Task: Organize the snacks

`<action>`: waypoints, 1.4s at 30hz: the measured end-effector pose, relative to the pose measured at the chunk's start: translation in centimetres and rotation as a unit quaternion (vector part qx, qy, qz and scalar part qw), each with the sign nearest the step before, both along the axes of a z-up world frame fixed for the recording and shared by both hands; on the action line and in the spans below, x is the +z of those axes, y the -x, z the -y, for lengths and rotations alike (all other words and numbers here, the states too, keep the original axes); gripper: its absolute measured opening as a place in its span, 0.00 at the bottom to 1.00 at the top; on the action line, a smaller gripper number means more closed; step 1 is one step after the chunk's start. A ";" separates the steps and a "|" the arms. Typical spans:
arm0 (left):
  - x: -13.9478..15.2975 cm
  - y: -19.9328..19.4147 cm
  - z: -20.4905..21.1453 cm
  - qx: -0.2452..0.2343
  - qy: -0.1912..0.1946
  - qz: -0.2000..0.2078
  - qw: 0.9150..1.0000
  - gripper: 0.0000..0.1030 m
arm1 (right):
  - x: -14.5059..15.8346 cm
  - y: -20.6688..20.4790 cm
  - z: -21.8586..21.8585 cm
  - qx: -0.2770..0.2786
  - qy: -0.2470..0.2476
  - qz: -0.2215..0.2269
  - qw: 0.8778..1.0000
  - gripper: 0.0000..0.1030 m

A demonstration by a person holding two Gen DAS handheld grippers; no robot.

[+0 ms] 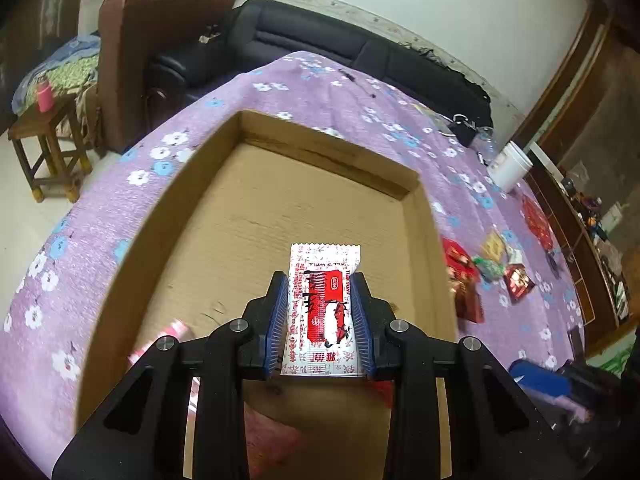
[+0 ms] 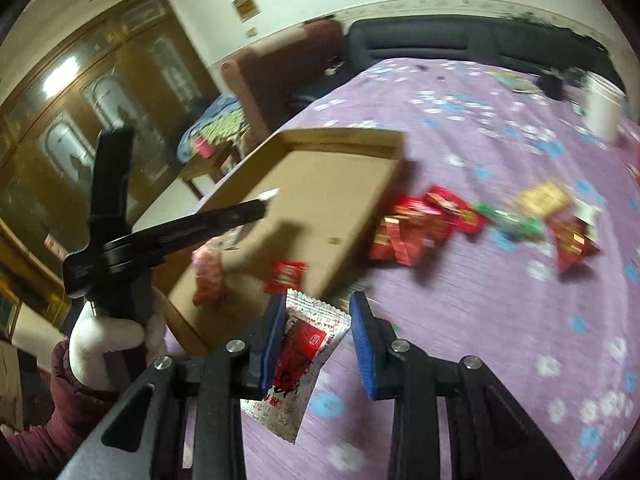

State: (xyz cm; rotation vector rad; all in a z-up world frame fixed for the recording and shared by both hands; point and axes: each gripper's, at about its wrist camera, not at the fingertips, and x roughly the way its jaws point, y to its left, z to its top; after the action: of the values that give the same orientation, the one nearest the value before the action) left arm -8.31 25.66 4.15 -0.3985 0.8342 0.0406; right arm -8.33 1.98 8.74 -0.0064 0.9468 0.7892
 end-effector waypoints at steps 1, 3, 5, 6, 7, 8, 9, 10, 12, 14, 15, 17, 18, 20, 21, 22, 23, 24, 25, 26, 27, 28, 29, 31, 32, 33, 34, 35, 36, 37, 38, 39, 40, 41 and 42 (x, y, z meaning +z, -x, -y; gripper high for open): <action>0.0 -0.1 -0.4 0.000 0.002 -0.001 1.000 0.30 | -0.2 -0.1 -0.9 0.007 0.003 -0.002 1.000 0.35; -0.1 -0.5 -0.9 0.001 0.007 -0.003 1.000 0.30 | -0.7 -0.4 -3.0 0.019 0.010 -0.007 1.000 0.35; -0.1 -0.8 -1.4 -0.001 0.019 -0.003 1.000 0.30 | -1.2 -0.7 -4.5 0.027 0.017 -0.010 0.999 0.35; -0.2 -0.9 -1.7 -0.002 0.027 -0.004 1.000 0.31 | -1.5 -0.9 -5.1 0.029 0.020 -0.012 0.999 0.37; -0.2 -1.0 -2.0 -0.003 0.039 -0.003 0.999 0.31 | -1.7 -1.2 -5.7 0.029 0.022 -0.015 0.999 0.38; -0.3 -0.9 -2.3 -0.003 0.051 -0.003 0.999 0.31 | -2.1 -1.5 -6.2 0.026 0.023 -0.021 0.999 0.37; -0.3 -0.9 -2.6 -0.002 0.057 -0.003 0.998 0.31 | -2.4 -1.8 -6.4 0.024 0.024 -0.026 0.999 0.37; -0.4 -0.7 -2.9 -0.001 0.064 -0.001 0.998 0.31 | -2.6 -2.1 -6.5 0.023 0.024 -0.030 0.999 0.38; -0.1 -0.4 -3.1 0.001 0.070 0.002 0.998 0.31 | -2.7 -2.2 -6.1 0.022 0.016 -0.034 0.999 0.38; 0.2 0.3 -3.4 0.006 0.080 0.009 0.997 0.31 | -2.1 -2.4 -5.0 0.014 0.004 -0.029 0.999 0.38; 0.5 0.7 -3.6 0.008 0.085 0.014 0.996 0.31 | -1.6 -2.7 -4.1 0.005 -0.003 -0.023 1.000 0.39; 0.9 1.5 -3.8 0.012 0.093 0.024 0.995 0.31 | -0.7 -3.4 -1.9 -0.028 -0.010 -0.008 1.000 0.45; 1.1 1.9 -3.7 0.014 0.098 0.030 0.995 0.31 | -0.5 -3.9 -0.9 -0.047 -0.011 -0.003 0.999 0.45; 1.5 2.7 -3.4 0.011 0.105 0.041 0.994 0.31 | -0.5 -5.1 1.1 -0.082 -0.002 0.001 0.997 0.45; 1.7 3.0 -3.0 0.007 0.107 0.044 0.993 0.31 | -0.6 -5.7 1.7 -0.097 0.005 0.003 0.995 0.45; 1.9 3.2 -2.7 0.003 0.109 0.046 0.993 0.31 | -0.8 -6.1 2.1 -0.107 0.011 0.006 0.994 0.45; 2.0 3.4 -2.4 -0.001 0.109 0.047 0.993 0.31 | -1.2 -6.6 2.2 -0.113 0.019 0.007 0.993 0.45; 2.1 3.6 -1.8 -0.008 0.107 0.049 0.993 0.31 | -1.5 -7.0 2.1 -0.114 0.025 0.006 0.993 0.45; 2.3 3.7 -1.3 -0.013 0.105 0.049 0.993 0.31 | -1.9 -7.5 1.8 -0.116 0.030 0.006 0.993 0.45; 2.4 3.8 -0.9 -0.019 0.102 0.049 0.993 0.31 | -2.1 -7.9 1.5 -0.121 0.036 0.011 0.992 0.45; 2.5 3.8 -0.5 -0.024 0.100 0.048 0.994 0.31 | -2.2 -8.3 1.1 -0.129 0.044 0.020 0.990 0.45; 2.6 3.8 0.0 -0.028 0.098 0.046 0.994 0.31 | -2.2 -8.8 0.8 -0.138 0.051 0.032 0.989 0.45; 2.6 3.9 0.3 -0.031 0.097 0.045 0.994 0.31 | -2.3 -9.3 0.5 -0.144 0.056 0.040 0.987 0.45; 2.6 3.9 0.8 -0.036 0.095 0.041 0.994 0.31 | -3.2 -10.6 0.0 -0.140 0.065 0.036 0.987 0.45; 2.6 4.0 1.0 -0.037 0.096 0.040 0.994 0.31 | -3.9 -11.0 -0.5 -0.125 0.074 0.025 0.989 0.45; 2.5 4.0 1.2 -0.038 0.096 0.039 0.994 0.31 | -4.5 -11.2 -0.8 -0.108 0.081 0.013 0.991 0.43; 2.5 4.1 1.4 -0.040 0.097 0.037 0.994 0.31 | -5.1 -11.1 -1.1 -0.094 0.091 0.006 0.991 0.37; 2.5 4.1 1.6 -0.042 0.097 0.037 0.994 0.31 | -5.2 -10.7 -0.7 -0.088 0.086 0.006 0.992 0.32; 2.5 4.2 1.8 -0.044 0.096 0.037 0.994 0.31 | -5.0 -10.6 -0.2 -0.083 0.082 -0.002 0.993 0.28; 2.5 4.3 2.0 -0.048 0.097 0.037 0.993 0.31 | -5.0 -10.1 0.3 -0.076 0.077 -0.017 0.994 0.25; 2.6 4.3 2.1 -0.051 0.097 0.038 0.993 0.31 | -5.1 -9.6 1.3 -0.069 0.071 -0.036 0.994 0.25; 2.6 4.4 2.5 -0.057 0.096 0.039 0.993 0.31 | -5.2 -9.0 2.1 -0.066 0.077 -0.043 0.994 0.25; 2.7 4.4 2.7 -0.061 0.094 0.040 0.993 0.31 | -5.4 -8.4 2.7 -0.066 0.091 -0.044 0.993 0.22; 2.7 4.4 2.9 -0.064 0.093 0.041 0.993 0.31 | -5.3 -7.5 3.7 -0.064 0.101 -0.032 0.992 0.22; 2.7 4.4 3.2 -0.067 0.093 0.040 0.993 0.31 | -5.2 -6.9 4.5 -0.069 0.119 -0.024 0.990 0.22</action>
State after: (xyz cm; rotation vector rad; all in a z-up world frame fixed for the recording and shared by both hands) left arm -12.66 22.49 6.81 -0.5150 0.7862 -0.1776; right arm -1.42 -2.51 3.50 -0.1277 1.0706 0.5473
